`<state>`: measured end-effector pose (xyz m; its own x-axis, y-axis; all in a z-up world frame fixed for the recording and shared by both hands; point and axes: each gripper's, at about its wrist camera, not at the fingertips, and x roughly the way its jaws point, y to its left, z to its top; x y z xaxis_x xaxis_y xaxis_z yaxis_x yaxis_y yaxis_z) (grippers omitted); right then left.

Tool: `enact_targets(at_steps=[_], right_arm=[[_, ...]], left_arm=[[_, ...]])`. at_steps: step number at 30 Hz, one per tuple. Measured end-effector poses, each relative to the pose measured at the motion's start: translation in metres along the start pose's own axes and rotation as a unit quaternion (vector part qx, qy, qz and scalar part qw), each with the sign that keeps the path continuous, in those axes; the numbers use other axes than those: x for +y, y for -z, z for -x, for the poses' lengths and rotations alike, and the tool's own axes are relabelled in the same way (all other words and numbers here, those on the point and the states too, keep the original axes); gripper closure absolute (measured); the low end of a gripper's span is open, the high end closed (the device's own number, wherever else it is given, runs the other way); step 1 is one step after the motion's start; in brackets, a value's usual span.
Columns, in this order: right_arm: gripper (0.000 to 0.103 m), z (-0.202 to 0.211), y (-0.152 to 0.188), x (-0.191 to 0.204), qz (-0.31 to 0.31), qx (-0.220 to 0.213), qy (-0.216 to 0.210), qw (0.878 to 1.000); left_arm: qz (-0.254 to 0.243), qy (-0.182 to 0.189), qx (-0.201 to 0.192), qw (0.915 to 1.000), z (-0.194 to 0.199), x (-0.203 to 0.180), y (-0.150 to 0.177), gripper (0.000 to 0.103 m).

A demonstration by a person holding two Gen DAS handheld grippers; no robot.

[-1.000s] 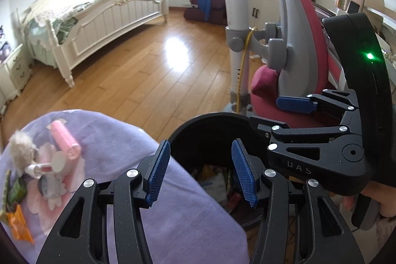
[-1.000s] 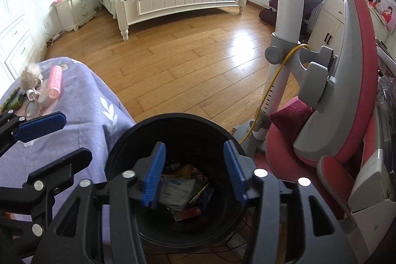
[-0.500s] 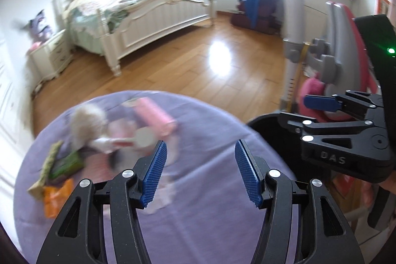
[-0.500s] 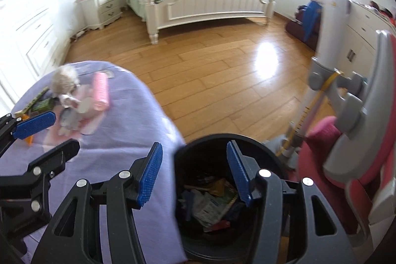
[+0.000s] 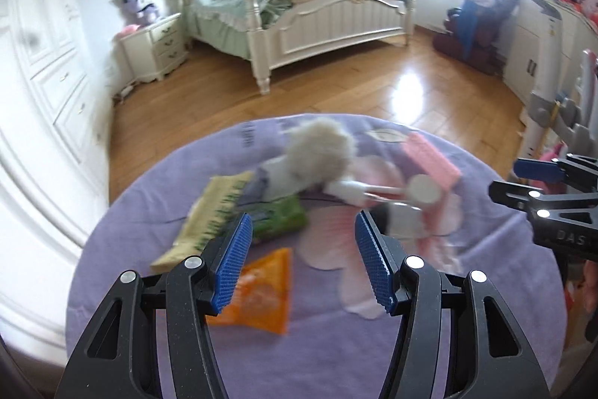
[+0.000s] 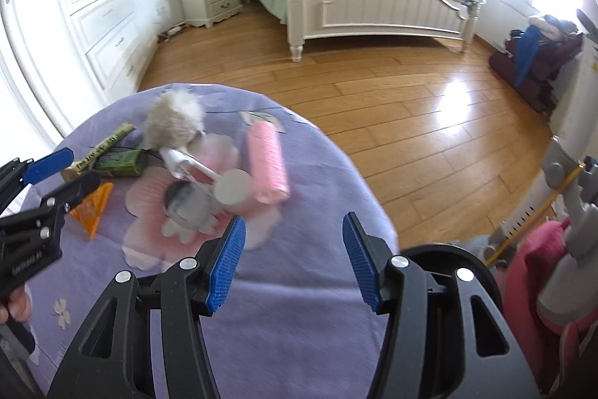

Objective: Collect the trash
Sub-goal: 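Grasp the beige printed sachet with the left gripper while the right grasps the pink hair roller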

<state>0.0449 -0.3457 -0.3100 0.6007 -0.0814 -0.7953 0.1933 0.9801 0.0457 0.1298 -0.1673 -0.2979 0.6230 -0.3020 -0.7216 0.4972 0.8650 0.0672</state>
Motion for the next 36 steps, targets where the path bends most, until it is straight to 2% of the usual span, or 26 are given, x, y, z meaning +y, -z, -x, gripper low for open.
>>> enact_targets(at_steps=[6,7,8,12,13,14,15,16,17,19,21,25,26,27,28,31,36], right_arm=[[0.049,-0.01,-0.019,0.009,0.005,-0.001,-0.007,1.0],[0.049,-0.012,-0.021,0.009,0.004,-0.001,-0.008,1.0],[0.049,-0.014,-0.023,0.009,0.003,0.0,-0.011,1.0],[0.047,-0.02,-0.028,0.007,-0.002,0.006,-0.017,1.0],[0.047,-0.022,-0.029,0.007,-0.002,0.007,-0.019,1.0],[0.047,-0.026,-0.031,0.008,-0.001,0.01,-0.022,1.0],[0.047,-0.028,-0.031,0.008,0.0,0.011,-0.023,1.0],[0.047,-0.031,-0.033,0.009,0.001,0.013,-0.024,1.0],[0.047,-0.036,-0.035,0.009,0.0,0.017,-0.027,1.0],[0.047,-0.045,-0.039,0.01,-0.003,0.022,-0.034,0.999],[0.047,-0.051,-0.042,0.01,-0.006,0.026,-0.037,0.999],[0.047,-0.073,-0.05,0.012,-0.006,0.043,-0.042,0.998],[0.048,-0.079,-0.051,0.012,-0.006,0.048,-0.039,0.998],[0.055,-0.085,-0.051,0.013,-0.005,0.055,-0.035,0.998],[0.076,-0.089,-0.05,0.013,0.0,0.049,-0.027,0.998],[0.076,-0.081,-0.047,0.01,-0.004,0.036,-0.041,0.998],[0.076,-0.044,-0.033,0.011,0.02,0.004,-0.026,0.999]], left_arm=[[0.029,-0.023,0.013,0.9992,-0.026,0.054,-0.01,0.045],[0.034,-0.019,0.02,0.9991,-0.032,0.061,-0.011,0.039],[0.041,-0.01,0.031,0.9986,-0.041,0.07,-0.011,0.038],[0.057,0.016,0.062,0.9963,-0.063,0.089,0.0,0.039],[0.061,0.032,0.055,0.9962,-0.065,0.091,0.002,0.049],[0.063,0.06,0.047,0.9951,-0.065,0.092,0.004,0.069],[0.062,0.077,0.046,0.994,-0.064,0.093,0.004,0.076],[0.057,0.07,0.045,0.9949,-0.063,0.09,0.006,0.089],[0.047,0.06,0.045,0.9961,-0.062,0.089,0.005,0.094],[0.034,0.071,0.054,0.9954,-0.06,0.087,0.005,0.095],[0.02,0.06,0.048,0.9968,-0.051,0.085,0.008,0.095],[0.018,0.062,0.036,0.9973,-0.031,0.077,0.016,0.095],[0.019,0.062,0.033,0.9974,-0.027,0.075,0.017,0.095],[0.019,0.063,0.03,0.9974,-0.02,0.074,0.019,0.095],[0.017,0.065,0.026,0.9974,-0.013,0.073,0.02,0.095],[0.007,0.067,0.015,0.9976,0.003,0.064,0.022,0.095],[-0.02,0.084,-0.006,0.9962,0.029,0.025,0.012,0.095]])
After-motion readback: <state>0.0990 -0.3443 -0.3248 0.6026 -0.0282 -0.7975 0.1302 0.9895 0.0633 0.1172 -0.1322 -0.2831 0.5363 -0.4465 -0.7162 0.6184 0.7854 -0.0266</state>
